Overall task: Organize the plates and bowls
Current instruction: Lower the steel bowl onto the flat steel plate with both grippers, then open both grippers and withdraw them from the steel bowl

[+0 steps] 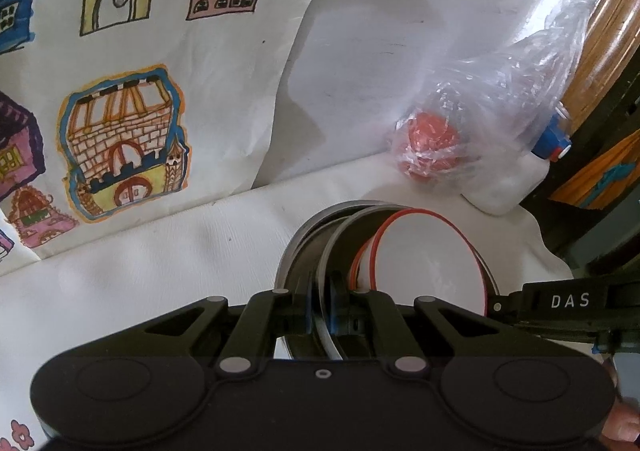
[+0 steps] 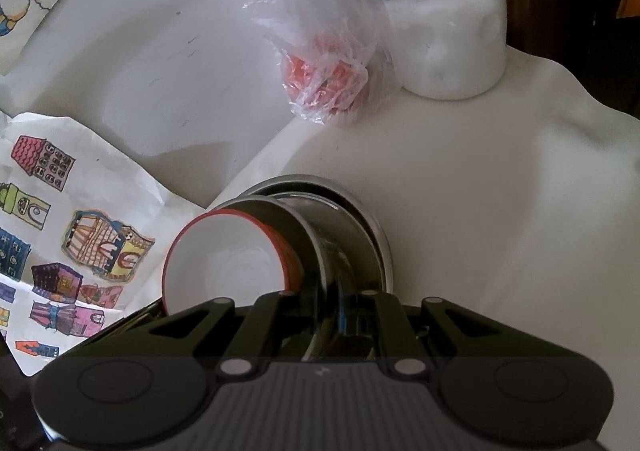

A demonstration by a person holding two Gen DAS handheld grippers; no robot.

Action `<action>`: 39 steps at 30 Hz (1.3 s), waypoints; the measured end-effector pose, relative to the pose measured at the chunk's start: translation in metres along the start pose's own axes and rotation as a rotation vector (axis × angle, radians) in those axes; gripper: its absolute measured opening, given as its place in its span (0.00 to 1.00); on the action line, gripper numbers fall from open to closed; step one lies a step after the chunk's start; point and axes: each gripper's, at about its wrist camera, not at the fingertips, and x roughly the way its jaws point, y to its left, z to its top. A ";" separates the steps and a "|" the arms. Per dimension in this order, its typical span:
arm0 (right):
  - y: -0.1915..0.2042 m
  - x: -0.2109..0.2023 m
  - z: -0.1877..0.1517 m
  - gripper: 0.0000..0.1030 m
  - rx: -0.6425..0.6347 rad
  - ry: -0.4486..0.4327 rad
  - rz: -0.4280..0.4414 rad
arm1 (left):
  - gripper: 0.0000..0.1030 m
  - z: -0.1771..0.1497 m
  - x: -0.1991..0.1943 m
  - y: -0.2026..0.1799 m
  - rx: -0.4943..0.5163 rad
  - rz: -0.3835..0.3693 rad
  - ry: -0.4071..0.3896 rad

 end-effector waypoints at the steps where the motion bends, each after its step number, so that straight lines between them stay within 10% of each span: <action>1: 0.000 0.001 0.000 0.12 0.001 0.000 -0.001 | 0.06 0.000 0.001 0.000 -0.002 0.000 0.002; 39: -0.006 0.007 -0.002 0.12 -0.007 -0.024 0.013 | 0.07 0.004 0.010 0.002 -0.016 -0.003 -0.018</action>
